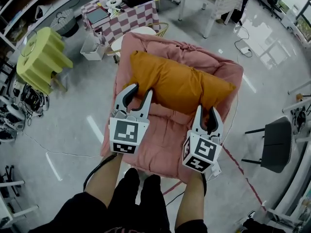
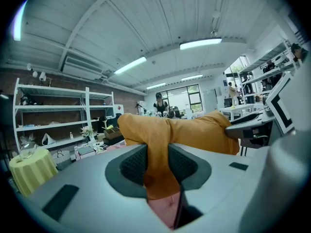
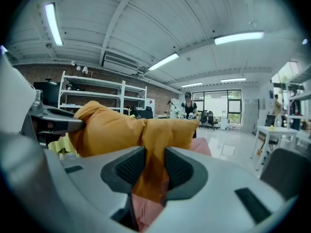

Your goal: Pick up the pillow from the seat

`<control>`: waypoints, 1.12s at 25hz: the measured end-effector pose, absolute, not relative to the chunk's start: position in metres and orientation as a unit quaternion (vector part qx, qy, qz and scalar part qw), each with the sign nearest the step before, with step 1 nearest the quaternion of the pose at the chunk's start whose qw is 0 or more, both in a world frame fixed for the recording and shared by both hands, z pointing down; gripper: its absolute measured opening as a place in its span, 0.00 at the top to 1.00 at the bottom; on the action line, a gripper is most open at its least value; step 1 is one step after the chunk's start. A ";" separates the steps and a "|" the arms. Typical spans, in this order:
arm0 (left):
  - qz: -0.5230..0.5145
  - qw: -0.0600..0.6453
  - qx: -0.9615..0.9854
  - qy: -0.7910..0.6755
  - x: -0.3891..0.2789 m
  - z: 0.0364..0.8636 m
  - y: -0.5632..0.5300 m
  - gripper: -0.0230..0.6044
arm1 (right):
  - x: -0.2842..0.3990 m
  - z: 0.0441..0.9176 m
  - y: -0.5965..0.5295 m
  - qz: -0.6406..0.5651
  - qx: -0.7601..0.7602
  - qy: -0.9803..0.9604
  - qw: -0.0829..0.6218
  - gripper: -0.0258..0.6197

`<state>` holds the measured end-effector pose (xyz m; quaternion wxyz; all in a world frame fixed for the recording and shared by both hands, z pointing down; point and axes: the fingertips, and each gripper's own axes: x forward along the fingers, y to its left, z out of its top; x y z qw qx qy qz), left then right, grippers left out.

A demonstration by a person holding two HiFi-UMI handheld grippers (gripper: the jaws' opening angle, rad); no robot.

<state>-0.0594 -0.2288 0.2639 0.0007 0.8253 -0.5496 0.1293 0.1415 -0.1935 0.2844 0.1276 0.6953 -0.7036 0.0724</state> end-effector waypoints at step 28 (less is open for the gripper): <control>0.046 -0.097 0.818 -0.565 -0.064 0.091 -0.192 0.76 | 0.139 0.116 -0.166 -0.022 0.697 -0.714 0.062 0.74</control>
